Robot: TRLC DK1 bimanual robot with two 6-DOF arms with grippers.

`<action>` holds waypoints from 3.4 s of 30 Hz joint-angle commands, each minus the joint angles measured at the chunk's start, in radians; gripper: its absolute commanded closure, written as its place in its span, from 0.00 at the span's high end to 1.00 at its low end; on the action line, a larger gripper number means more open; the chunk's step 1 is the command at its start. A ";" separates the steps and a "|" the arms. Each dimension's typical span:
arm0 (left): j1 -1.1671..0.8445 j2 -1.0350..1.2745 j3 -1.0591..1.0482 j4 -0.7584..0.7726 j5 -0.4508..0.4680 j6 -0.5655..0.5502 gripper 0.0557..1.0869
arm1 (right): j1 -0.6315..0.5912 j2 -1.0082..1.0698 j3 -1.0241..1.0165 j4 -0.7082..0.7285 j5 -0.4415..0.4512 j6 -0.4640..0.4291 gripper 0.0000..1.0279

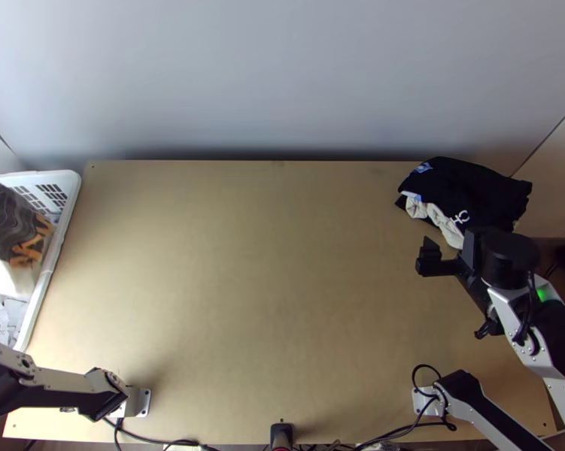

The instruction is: Fold the t-shirt

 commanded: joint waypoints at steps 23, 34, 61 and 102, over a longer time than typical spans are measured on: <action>-1.485 -0.033 -0.086 -0.102 -0.036 0.041 0.04 | -0.069 -0.077 0.022 -0.048 -0.001 -0.005 0.96; -1.952 0.164 -0.091 -0.111 -0.040 0.044 0.04 | -0.130 -0.106 0.016 -0.071 0.000 -0.015 0.96; -1.906 0.237 0.069 -0.326 -0.279 0.189 0.95 | -0.027 -0.145 -0.079 -0.111 -0.035 -0.035 0.96; -1.155 -0.530 -0.911 -0.341 -0.260 0.198 0.95 | 0.393 1.182 0.736 -0.075 -0.731 -0.192 0.89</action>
